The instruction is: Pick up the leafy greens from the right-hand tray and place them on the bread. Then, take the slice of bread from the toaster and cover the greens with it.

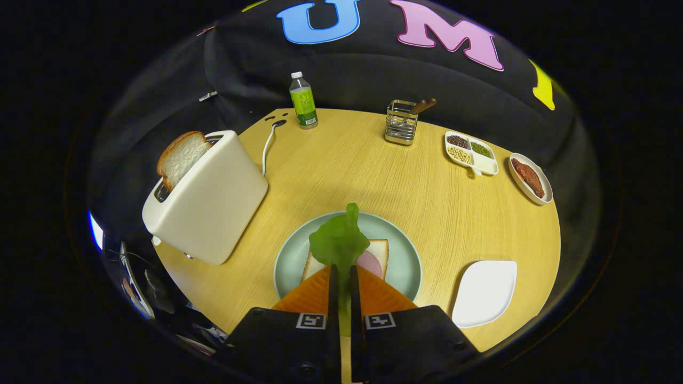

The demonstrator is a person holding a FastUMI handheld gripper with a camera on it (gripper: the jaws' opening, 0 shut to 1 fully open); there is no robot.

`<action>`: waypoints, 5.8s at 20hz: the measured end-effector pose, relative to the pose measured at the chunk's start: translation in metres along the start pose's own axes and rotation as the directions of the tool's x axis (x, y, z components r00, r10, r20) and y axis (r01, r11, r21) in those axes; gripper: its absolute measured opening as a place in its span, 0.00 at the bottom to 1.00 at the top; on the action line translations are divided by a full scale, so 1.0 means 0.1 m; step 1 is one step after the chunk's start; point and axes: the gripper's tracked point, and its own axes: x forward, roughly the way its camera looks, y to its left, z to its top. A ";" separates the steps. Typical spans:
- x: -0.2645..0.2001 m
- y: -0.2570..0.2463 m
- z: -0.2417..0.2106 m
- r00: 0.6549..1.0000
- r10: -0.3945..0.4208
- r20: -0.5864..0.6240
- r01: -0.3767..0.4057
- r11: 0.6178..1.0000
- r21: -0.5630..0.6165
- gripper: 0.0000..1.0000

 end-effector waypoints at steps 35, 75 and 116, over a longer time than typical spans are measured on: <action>-0.54 1.98 1.35 0.934 0.266 0.238 -0.233 0.959 -0.158 0.99; -0.06 2.39 1.59 0.942 0.260 0.214 -0.212 0.952 -0.223 0.11; 0.21 -0.22 -0.01 0.996 0.046 0.075 -0.077 0.870 0.487 0.16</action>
